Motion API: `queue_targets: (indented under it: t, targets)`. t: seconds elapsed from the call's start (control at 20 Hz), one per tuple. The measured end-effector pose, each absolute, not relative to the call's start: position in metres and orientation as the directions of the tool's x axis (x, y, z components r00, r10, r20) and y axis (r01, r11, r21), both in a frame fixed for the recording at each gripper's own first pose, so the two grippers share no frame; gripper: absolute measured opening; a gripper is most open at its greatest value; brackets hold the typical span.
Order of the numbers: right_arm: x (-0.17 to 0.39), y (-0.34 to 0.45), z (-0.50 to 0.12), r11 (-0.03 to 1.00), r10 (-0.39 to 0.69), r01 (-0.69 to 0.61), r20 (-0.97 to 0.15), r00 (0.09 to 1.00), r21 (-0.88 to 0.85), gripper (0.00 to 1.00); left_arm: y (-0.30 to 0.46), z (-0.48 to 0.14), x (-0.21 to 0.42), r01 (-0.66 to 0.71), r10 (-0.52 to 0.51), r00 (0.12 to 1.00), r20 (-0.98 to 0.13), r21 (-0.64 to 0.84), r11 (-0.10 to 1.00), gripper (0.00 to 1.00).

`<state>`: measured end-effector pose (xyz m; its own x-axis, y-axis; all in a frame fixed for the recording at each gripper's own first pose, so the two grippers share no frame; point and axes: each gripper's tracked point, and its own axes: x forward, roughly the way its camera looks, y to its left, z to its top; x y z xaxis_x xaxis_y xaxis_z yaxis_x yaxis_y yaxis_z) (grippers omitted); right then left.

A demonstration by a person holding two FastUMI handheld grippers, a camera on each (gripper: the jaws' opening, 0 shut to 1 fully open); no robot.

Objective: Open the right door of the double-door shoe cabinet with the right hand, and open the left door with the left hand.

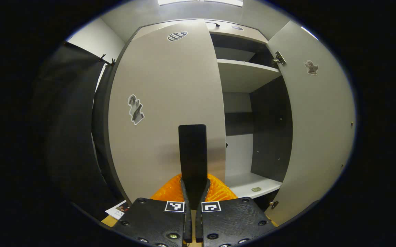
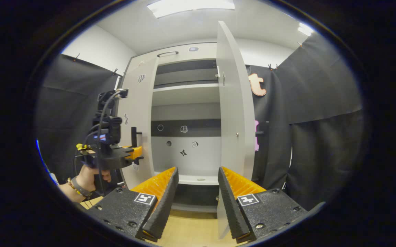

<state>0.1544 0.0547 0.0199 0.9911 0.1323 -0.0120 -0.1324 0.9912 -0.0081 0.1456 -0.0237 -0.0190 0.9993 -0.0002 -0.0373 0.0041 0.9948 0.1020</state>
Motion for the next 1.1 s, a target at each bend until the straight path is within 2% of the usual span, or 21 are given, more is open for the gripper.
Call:
queue_targets:
  t: [0.4,0.7,0.75,0.8,0.85,0.95,1.1]
  targets:
    - [0.153,0.063,0.019,0.989,0.145,-0.145,-0.006,0.989,-0.008,0.73,0.009,-0.012,0.093,0.032,-0.028,0.998,-0.054,0.086,0.996,0.04]
    - [0.152,0.073,0.022,0.989,0.146,-0.146,0.002,0.989,-0.001,0.73,0.074,-0.007,0.047,-0.048,0.052,0.998,-0.041,0.084,0.995,0.02]
    - [0.152,0.075,0.022,0.989,0.146,-0.146,0.003,0.989,-0.003,0.77,0.085,-0.006,0.042,-0.062,0.067,0.997,-0.042,0.095,0.994,0.02]
    - [0.152,0.079,0.024,0.989,0.147,-0.147,0.008,0.989,-0.005,0.73,0.098,-0.005,0.039,-0.079,0.084,0.996,-0.041,0.113,0.990,0.02]
    - [0.153,0.082,0.025,0.989,0.147,-0.147,0.012,0.989,-0.007,0.77,0.109,-0.004,0.036,-0.100,0.106,0.994,-0.039,0.124,0.987,0.02]
    - [0.152,0.088,0.026,0.988,0.152,-0.152,0.015,0.988,-0.012,0.73,0.125,-0.003,0.032,-0.128,0.133,0.991,-0.031,0.128,0.984,0.01]
    - [0.151,0.096,0.026,0.988,0.150,-0.150,0.010,0.989,-0.027,0.73,0.157,-0.001,0.025,-0.178,0.182,0.983,-0.021,0.131,0.975,0.01]
